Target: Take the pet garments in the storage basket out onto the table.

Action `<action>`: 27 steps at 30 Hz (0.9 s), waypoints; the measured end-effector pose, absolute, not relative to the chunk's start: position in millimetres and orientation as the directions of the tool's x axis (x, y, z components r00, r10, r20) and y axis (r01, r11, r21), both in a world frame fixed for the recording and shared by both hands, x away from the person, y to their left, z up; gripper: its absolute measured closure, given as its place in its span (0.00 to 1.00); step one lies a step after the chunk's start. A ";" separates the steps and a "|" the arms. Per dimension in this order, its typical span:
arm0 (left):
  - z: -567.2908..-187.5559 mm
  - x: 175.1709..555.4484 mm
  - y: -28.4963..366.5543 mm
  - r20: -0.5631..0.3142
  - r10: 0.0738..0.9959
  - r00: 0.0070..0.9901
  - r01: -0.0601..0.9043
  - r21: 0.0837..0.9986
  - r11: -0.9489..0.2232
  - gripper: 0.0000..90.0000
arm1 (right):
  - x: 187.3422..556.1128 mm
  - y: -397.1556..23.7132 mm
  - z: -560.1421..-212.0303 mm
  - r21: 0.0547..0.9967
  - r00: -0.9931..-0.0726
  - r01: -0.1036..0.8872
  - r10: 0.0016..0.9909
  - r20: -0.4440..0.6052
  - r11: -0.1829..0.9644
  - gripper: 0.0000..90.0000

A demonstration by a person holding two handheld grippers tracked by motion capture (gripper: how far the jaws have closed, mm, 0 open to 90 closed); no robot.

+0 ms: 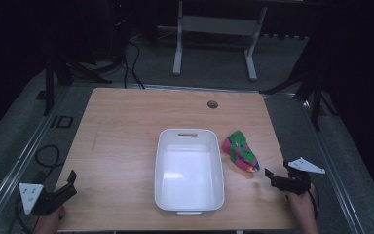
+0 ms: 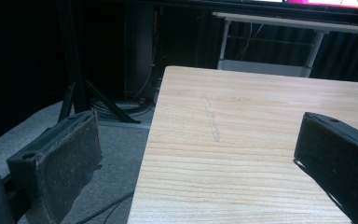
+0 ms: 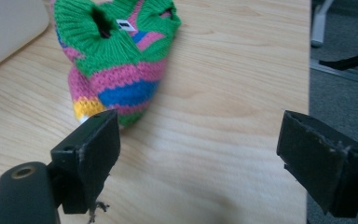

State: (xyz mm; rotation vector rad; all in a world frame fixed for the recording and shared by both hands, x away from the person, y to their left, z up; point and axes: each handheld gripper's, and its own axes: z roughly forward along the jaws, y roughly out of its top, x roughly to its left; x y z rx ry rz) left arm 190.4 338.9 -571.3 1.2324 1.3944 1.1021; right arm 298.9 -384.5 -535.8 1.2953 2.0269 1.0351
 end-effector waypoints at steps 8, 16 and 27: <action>-571.3 190.3 338.9 -0.082 0.995 -0.052 0.149 0.985 0.089 0.01 | 280.3 -391.6 -543.2 0.863 -0.303 0.476 0.953 -0.019 0.169 0.15; -571.4 190.2 338.8 -0.078 0.996 -0.052 0.150 0.985 0.085 0.01 | 267.3 -394.0 -550.3 0.889 -0.254 0.440 0.967 -0.011 0.126 0.15; -571.4 190.2 338.5 -0.077 0.996 -0.054 0.148 0.985 0.084 0.01 | 256.6 -404.9 -554.0 0.911 -0.168 0.407 0.986 0.006 0.064 0.15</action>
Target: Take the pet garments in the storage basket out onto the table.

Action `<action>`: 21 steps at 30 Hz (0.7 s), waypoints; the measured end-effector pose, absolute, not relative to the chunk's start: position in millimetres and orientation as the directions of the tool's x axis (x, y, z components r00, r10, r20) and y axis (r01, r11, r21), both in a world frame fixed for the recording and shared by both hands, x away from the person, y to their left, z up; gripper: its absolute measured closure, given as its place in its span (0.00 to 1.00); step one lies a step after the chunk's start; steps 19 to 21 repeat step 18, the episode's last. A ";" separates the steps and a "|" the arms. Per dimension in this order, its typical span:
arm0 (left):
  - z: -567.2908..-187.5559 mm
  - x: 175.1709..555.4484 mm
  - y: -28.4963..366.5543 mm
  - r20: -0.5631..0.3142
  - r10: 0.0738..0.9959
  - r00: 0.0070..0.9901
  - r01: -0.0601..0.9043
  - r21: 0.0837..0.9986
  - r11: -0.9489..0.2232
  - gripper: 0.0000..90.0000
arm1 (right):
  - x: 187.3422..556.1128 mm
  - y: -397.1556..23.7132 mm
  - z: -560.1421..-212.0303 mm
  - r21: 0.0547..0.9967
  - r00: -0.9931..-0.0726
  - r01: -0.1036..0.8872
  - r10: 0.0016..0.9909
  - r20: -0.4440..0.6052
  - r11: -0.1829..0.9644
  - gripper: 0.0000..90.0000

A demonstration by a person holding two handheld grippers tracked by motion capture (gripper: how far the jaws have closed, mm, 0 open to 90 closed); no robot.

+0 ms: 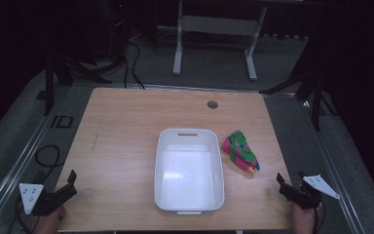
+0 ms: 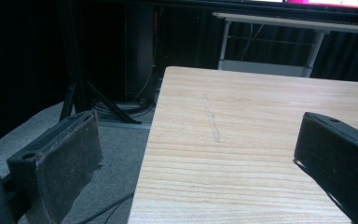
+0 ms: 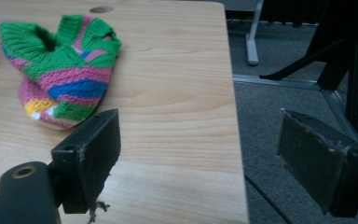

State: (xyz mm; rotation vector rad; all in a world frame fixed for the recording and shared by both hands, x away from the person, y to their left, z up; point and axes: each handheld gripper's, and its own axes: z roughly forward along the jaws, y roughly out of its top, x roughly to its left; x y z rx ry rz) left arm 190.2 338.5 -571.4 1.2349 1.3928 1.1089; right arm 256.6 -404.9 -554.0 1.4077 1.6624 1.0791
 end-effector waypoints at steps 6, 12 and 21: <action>-571.4 190.2 338.5 -0.077 0.996 -0.054 0.148 0.985 0.085 0.01 | 254.5 -411.3 -555.4 0.917 -0.117 0.398 0.993 0.031 0.018 0.15; -571.3 190.4 338.4 -0.080 0.995 -0.056 0.149 0.985 0.087 0.01 | 254.3 -411.8 -556.1 0.924 -0.129 0.382 0.990 0.048 0.005 0.15; -571.3 190.5 338.5 -0.080 0.995 -0.056 0.150 0.985 0.088 0.01 | 256.4 -409.6 -556.1 0.918 -0.141 0.396 0.989 0.033 0.026 0.15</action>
